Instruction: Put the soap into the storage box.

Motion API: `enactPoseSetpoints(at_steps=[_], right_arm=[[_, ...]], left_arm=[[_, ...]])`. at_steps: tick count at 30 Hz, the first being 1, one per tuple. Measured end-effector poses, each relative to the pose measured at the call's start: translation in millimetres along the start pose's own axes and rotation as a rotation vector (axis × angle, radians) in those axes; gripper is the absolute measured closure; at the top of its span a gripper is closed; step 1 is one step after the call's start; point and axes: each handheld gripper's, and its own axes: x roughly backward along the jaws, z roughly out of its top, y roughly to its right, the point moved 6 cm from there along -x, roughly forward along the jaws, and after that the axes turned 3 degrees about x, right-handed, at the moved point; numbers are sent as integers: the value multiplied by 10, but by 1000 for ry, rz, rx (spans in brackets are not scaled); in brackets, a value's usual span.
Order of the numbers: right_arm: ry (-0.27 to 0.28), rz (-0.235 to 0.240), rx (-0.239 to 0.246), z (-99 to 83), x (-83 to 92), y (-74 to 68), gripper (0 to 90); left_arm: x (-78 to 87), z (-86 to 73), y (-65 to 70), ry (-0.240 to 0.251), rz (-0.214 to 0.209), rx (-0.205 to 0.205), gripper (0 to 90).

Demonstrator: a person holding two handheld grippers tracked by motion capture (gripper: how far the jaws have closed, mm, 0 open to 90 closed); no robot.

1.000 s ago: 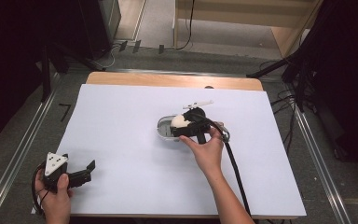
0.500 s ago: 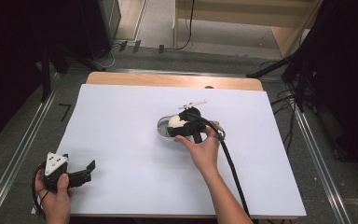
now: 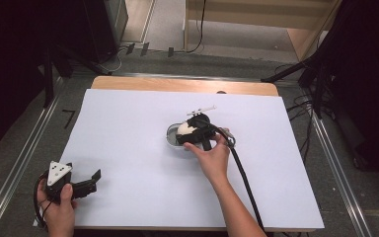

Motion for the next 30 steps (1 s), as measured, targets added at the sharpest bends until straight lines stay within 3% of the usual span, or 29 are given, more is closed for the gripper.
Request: enactPoseSetpoints(at_steps=[15,30], right_arm=[[-33,-18,4,-56,-87,16,250],[7,-25,-26,-79,-35,52,243]], left_arm=[[2,-1,0,0,0,1,4],[2,-1,1,1,0,1,4]])
